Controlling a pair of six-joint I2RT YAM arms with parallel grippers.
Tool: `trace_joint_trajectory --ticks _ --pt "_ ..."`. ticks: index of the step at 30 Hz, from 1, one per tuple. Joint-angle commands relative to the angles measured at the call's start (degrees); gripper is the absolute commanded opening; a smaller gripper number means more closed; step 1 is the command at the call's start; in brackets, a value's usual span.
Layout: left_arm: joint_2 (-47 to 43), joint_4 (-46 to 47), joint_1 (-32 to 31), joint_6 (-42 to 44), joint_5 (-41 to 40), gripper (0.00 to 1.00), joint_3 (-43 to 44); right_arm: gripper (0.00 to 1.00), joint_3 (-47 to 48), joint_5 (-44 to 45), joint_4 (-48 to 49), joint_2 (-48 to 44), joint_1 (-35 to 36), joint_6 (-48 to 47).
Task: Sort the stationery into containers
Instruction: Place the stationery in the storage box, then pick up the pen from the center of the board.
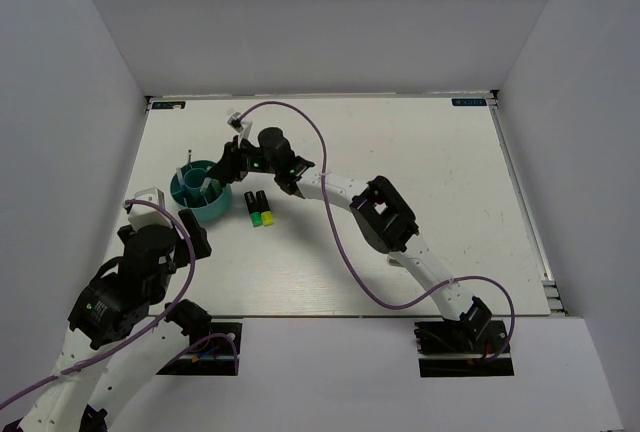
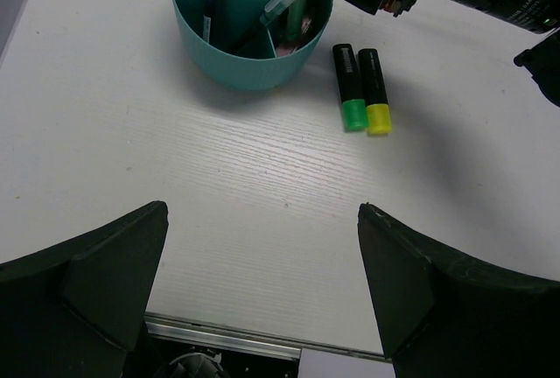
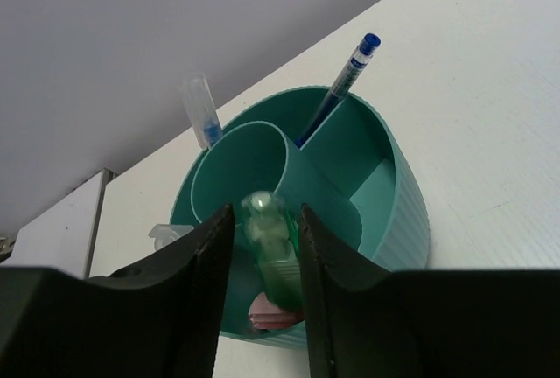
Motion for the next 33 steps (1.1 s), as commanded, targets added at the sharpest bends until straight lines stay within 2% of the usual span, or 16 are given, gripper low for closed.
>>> trace_joint_trajectory --ticks 1,7,17,21,25,26,27,28,29,30,31,32,33 --pt "0.1 -0.38 0.1 -0.35 -0.06 1.0 0.53 0.4 -1.36 -0.64 2.93 -4.23 -0.09 -1.17" --pt "0.36 -0.73 0.01 -0.62 0.56 1.0 0.71 0.44 -2.59 -1.16 2.75 -6.17 -0.09 -2.05" --pt "2.47 -1.0 0.01 0.7 1.87 1.0 3.43 0.46 -5.76 -2.92 1.69 -11.53 -0.79 -4.95" --pt "5.63 -0.12 0.1 1.76 4.07 0.92 4.66 0.49 -8.04 -4.67 0.2 -16.0 -1.84 -6.18" --pt "9.05 1.46 0.1 2.81 7.85 0.67 5.46 0.57 -12.35 -5.91 -2.51 -20.49 -4.64 -8.55" --pt "9.58 1.81 0.1 2.99 8.37 0.53 5.37 0.58 -13.74 -6.61 -2.96 -22.84 -5.27 -9.34" --pt "10.02 2.6 0.1 3.16 9.51 0.45 5.46 0.58 -15.24 -6.79 -3.4 -23.74 -6.66 -9.96" --pt "11.51 3.13 0.01 3.25 10.65 0.31 5.28 0.58 -15.6 -6.88 -8.36 -24.53 -7.81 -10.66" --pt "12.13 4.0 0.01 3.25 11.27 0.24 5.11 0.58 -13.95 -6.1 -12.07 -25.93 -8.26 -13.54" --pt "13.27 4.36 0.1 3.34 12.41 0.17 4.84 0.54 -12.72 -4.61 -16.54 -26.81 -9.39 -17.31" --pt "14.58 5.67 0.01 3.34 13.64 0.12 4.49 0.5 -11.31 -3.11 -30.68 -27.34 -9.84 -21.0" --pt "15.47 6.12 0.19 3.34 15.13 0.04 4.32 0.44 -7.03 -2.93 -35.0 -27.52 -11.5 -22.52" --pt "17.04 6.56 0.1 3.43 15.58 0.0 3.97 0.21 -5.6 -3.53 -42.87 -27.7 -12.21 -24.53"
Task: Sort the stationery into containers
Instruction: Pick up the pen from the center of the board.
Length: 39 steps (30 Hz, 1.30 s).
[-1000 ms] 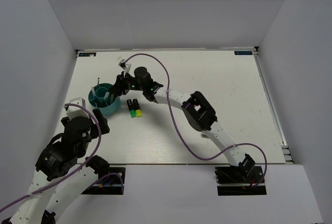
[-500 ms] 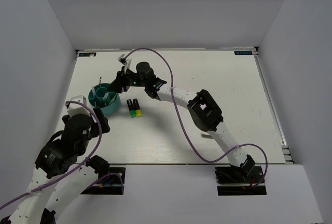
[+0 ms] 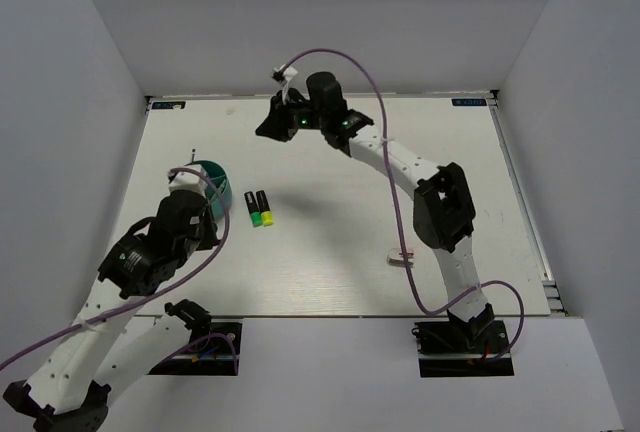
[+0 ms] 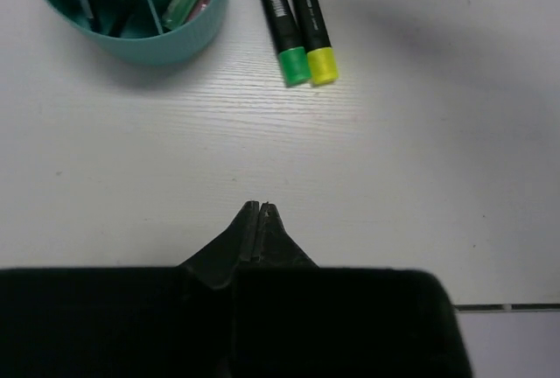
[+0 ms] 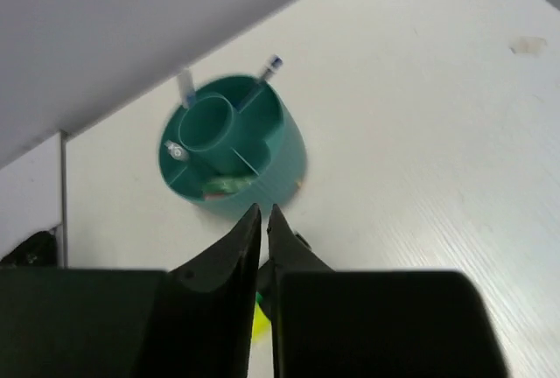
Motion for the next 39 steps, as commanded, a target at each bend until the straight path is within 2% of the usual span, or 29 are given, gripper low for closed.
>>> trace_joint_trajectory --ticks 1,2,3,5,8,9,10,11,12,13,14,16,17,19,21,22,23,24,25,26,28,29,30,33,39 --pt "4.37 4.91 0.1 0.59 5.94 0.0 -0.21 0.05 7.04 0.42 -30.02 -3.46 -4.4 -11.75" --pt "5.87 5.71 0.19 0.59 6.39 0.0 -0.82 0.0 9.4 -0.46 -33.32 -3.46 -5.21 -13.26" --pt "6.75 6.42 0.19 0.67 6.74 0.0 -1.18 0.0 10.38 -1.68 -40.31 -4.59 -5.91 -17.71" --pt "9.99 9.58 0.19 0.67 8.24 0.0 -2.58 0.0 9.26 -2.4 -51.32 -6.09 -8.01 -20.73" --pt "14.3 12.4 0.19 0.5 9.73 0.36 -3.9 0.0 4.87 0.4 -64.61 -9.96 -9.43 -29.78" --pt "15.28 13.27 0.19 0.41 10.26 0.62 -4.08 0.11 1.99 1.28 -67.25 -11.45 -9.96 -34.32" --pt "16.77 13.72 0.19 0.24 10.44 0.7 -4.6 0.37 0.91 2.08 -69.37 -12.94 -10.31 -38.89" --pt "18.18 14.94 0.1 0.15 10.96 0.77 -4.96 0.47 -0.32 3.13 -75.48 -14.43 -10.4 -42.86" --pt "19.76 15.21 0.1 -0.11 10.62 0.84 -5.22 0.55 -3.2 3.31 -77.19 -15.49 -11.44 -44.46" --pt "20.47 15.56 0.1 -0.46 10.7 0.86 -5.31 0.65 -6.45 3.92 -80.25 -16.29 -11.63 -47.26" --pt "21.17 15.91 0.01 -0.64 10.53 0.86 -5.31 0.67 -8.31 4.28 -81.07 -20.04 -11.72 -50.68" --pt "23.81 16.36 0.01 -1.26 9.56 0.87 -5.4 0.69 -18.47 6.2 -79.78 -23.4 -12.16 -53.51" --pt "24.68 17.05 0.19 -2.04 9.38 0.87 -5.23 0.69 -24.0 7.95 -78.1 -29.16 -12.25 -53.53" --pt "28.02 18.19 0.1 -2.84 8.16 0.84 -4.7 0.66 -32.52 9.98 -71.33 -33.93 -12.16 -53.62" --pt "30.82 19.16 -0.16 -4.33 6.49 0.81 -4.08 0.52 -35.3 11.74 -68.35 -37.19 -12.33 -53.44" --pt "32.85 19.6 0.01 -4.77 5.96 0.78 -3.65 0.41 -36.27 11.84 -68.25 -38.43 -12.59 -53.18" --pt "34.61 19.96 0.62 -5.91 5.61 0.72 -3.29 0.19 -38.28 12.1 -68.16 -38.88 -12.6 -52.74" --pt "35.67 21.0 0.98 -6.27 5.43 0.69 -3.12 0.07 -38.82 12.02 -68.42 -40.19 -12.6 -52.74" --pt "38.03 21.1 1.41 -7.14 5.43 0.66 -2.42 0.0 -39.69 12.02 -68.68 -40.46 -12.86 -52.83" --pt "38.84 21.45 2.2 -7.5 5.6 0.6 -2.33 0.0 -40.66 12.1 -68.34 -40.81 -13.12 -52.91" --pt "40.07 22.6 3.18 -8.29 5.34 0.59 -1.54 0.03 -42.33 12.37 -67.72 -42.74 -13.56 -53.0" --pt "41.9 23.12 3.61 -8.55 5.17 0.59 -1.45 0.08 -42.86 12.72 -67.37 -43.18 -13.74 -52.92" --pt "42.35 23.3 4.05 -8.64 5.08 0.59 -1.27 0.18 -44.52 13.07 -66.93 -44.32 -13.83 -52.92" --pt "45.25 24.09 5.46 -9.26 4.11 0.59 -0.57 0.25 -46.37 12.98 -65.26 -44.94 -14.09 -52.21" --pt "49.64 25.58 6.78 -8.47 2.53 0.6 2.06 0.28 -49.1 9.83 -61.49 -44.94 -15.32 -49.49"
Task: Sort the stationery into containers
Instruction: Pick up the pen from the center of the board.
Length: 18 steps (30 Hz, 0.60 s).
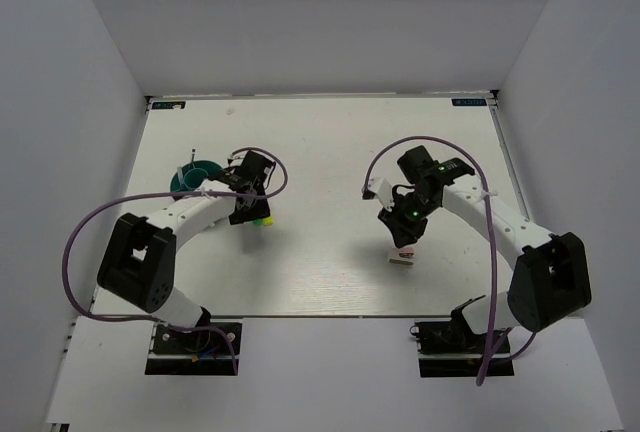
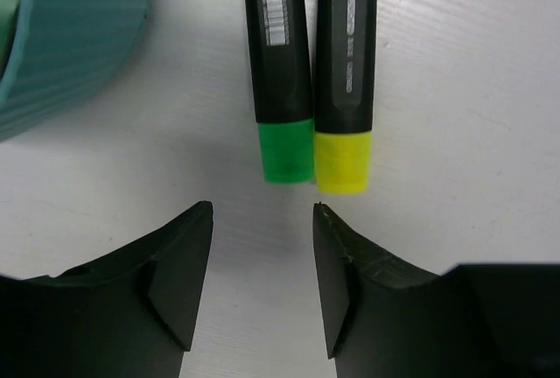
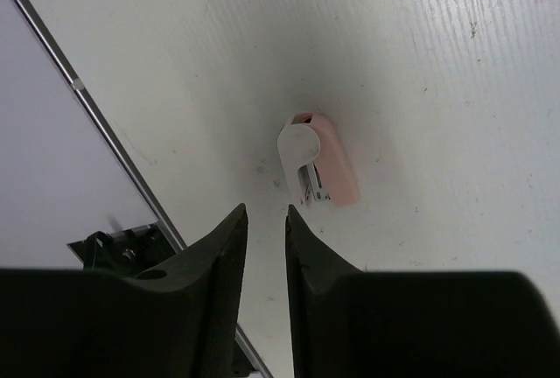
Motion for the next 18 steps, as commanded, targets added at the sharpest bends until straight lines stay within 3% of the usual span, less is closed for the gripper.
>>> trace_joint_trajectory --ticks 1,5,12,18 --pt "1.59 1.94 0.81 -0.25 -2.26 0.6 3.75 0.28 -1.89 -2.51 3.72 -1.21 -0.9 2.44" --pt "4.84 1.85 1.87 0.63 -3.4 0.6 6.82 0.29 -3.13 -5.14 5.3 -1.82 -1.51 3.59" --pt "8.35 4.66 1.96 2.04 -7.17 0.45 8.41 0.29 -5.5 -6.99 6.97 -2.79 -2.92 4.29" --pt "9.68 7.9 1.87 3.44 -9.55 0.43 7.89 0.29 -6.38 -9.54 7.77 -2.18 -3.97 4.73"
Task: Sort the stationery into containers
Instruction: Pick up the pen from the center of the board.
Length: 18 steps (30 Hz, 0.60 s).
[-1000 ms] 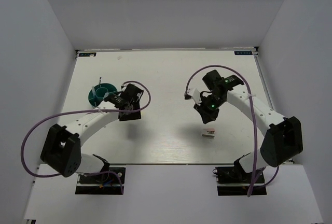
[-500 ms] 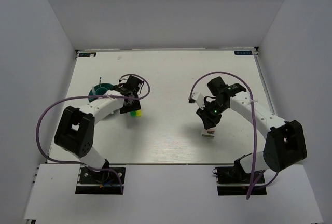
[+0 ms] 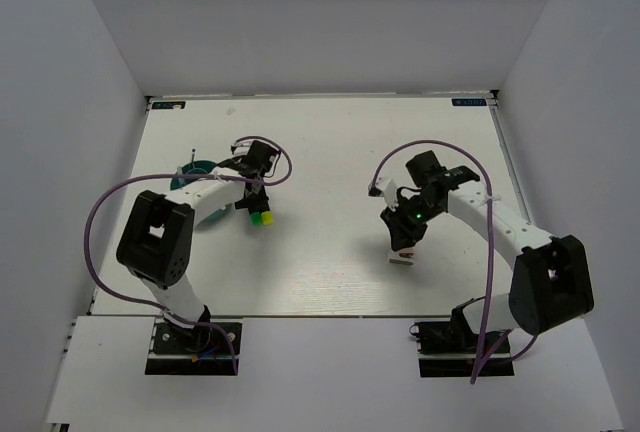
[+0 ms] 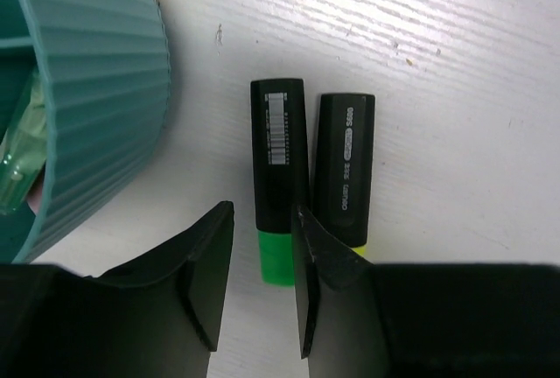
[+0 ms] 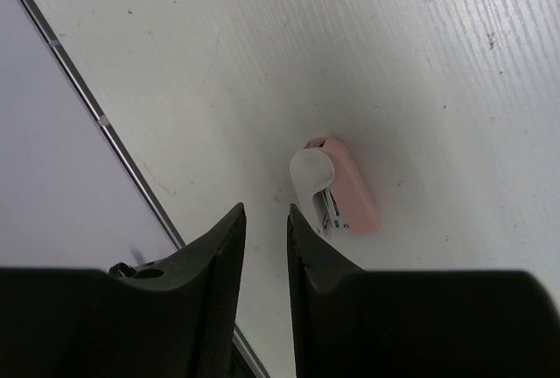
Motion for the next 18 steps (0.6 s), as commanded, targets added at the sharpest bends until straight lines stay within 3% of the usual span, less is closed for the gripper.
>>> trace_joint_trajectory --ticks 1,18 --pt "0.11 3.8 0.08 1.52 -3.0 0.45 1.2 0.29 -0.53 -3.16 1.14 -0.58 -0.82 0.52" --pt "6.34 7.59 -0.1 3.46 -7.04 0.49 3.57 0.31 -2.11 -7.46 0.36 -0.06 -3.46 -0.45"
